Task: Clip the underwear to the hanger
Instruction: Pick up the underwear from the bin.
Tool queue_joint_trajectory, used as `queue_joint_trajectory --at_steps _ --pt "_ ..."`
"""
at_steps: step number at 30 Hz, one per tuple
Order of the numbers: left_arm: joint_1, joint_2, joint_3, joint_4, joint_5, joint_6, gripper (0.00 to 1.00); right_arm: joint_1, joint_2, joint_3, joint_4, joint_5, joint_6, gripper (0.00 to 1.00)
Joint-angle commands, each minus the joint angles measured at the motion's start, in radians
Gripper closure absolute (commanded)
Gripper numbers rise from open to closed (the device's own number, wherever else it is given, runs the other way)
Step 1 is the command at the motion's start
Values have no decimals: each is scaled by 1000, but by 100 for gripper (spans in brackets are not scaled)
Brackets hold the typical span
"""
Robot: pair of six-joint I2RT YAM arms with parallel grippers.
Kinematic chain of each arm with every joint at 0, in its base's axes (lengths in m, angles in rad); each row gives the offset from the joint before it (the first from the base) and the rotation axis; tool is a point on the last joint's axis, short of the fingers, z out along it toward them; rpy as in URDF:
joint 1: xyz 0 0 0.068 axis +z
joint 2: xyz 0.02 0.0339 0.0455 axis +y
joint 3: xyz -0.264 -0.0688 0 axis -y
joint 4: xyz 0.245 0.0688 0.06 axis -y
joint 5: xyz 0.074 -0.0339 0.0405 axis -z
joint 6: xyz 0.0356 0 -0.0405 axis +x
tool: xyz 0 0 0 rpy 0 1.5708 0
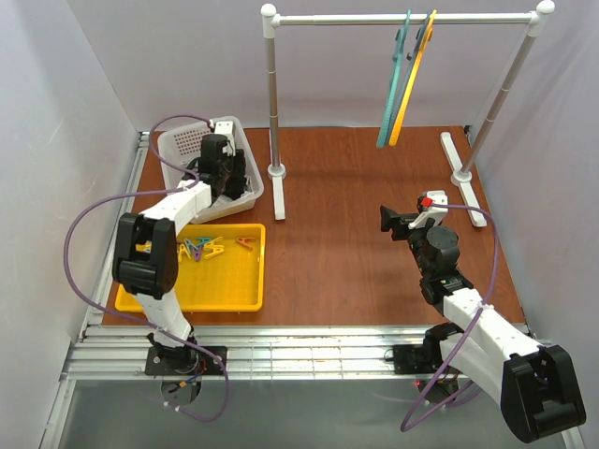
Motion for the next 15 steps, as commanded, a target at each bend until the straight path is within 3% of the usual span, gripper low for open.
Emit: queue_joint_trajectory --at_steps 1,10,15 --pt "-24 -182 -40 85 -28 8 100 2 -8 18 30 -7 5 1" --pt "-134 -406 -72 111 -25 41 100 2 -3 19 32 -4 5 1" --pt "-209 -474 -100 106 142 -1 100 2 -11 18 30 -6 5 1"
